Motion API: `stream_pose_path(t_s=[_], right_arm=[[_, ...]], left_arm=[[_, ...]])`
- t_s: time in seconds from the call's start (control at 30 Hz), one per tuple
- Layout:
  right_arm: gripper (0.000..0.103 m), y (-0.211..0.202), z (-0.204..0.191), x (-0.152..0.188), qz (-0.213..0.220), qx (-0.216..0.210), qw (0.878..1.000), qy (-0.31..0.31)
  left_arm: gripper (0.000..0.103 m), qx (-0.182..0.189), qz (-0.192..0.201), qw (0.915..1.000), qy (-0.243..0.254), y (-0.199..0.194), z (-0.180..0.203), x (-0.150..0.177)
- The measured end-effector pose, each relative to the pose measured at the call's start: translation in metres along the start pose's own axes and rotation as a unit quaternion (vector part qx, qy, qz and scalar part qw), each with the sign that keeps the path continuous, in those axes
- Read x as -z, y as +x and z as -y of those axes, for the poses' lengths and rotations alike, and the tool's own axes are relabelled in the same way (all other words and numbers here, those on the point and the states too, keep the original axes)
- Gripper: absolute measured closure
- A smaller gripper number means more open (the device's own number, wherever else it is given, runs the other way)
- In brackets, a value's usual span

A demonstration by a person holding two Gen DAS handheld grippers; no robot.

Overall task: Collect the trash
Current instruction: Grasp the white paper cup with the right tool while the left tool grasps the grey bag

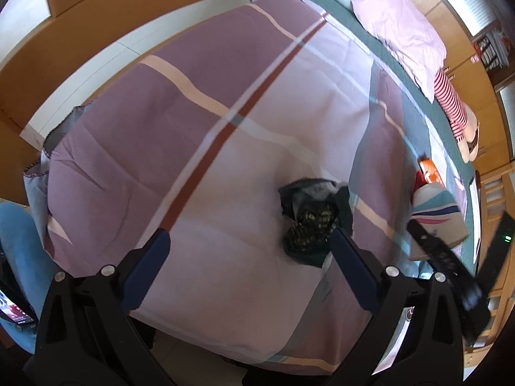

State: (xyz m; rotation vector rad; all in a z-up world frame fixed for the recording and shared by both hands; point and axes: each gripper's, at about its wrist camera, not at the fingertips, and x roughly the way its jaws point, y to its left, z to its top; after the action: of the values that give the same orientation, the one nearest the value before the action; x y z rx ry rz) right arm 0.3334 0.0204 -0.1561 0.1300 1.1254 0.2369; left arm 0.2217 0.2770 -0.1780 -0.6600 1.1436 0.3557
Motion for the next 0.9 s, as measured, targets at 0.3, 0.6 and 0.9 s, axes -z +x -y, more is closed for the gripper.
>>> stream_pose_path(t_s=[0.3, 0.6, 0.9], right_arm=[[0.072, -0.014, 0.001, 0.009, 0.018, 0.027, 0.999, -0.003], [0.072, -0.016, 0.01, 0.006, 0.032, 0.041, 0.999, 0.001], [0.072, -0.018, 0.006, 0.005, 0.041, 0.037, 0.998, -0.003]], left_arm=[[0.004, -0.005, -0.023, 0.9961, 0.085, 0.041, 0.04, 0.011], [0.062, -0.001, 0.023, 0.9922, 0.123, 0.048, 0.056, 0.015], [0.066, 0.1, 0.08, 0.9911, 0.035, 0.016, 0.034, 0.0]])
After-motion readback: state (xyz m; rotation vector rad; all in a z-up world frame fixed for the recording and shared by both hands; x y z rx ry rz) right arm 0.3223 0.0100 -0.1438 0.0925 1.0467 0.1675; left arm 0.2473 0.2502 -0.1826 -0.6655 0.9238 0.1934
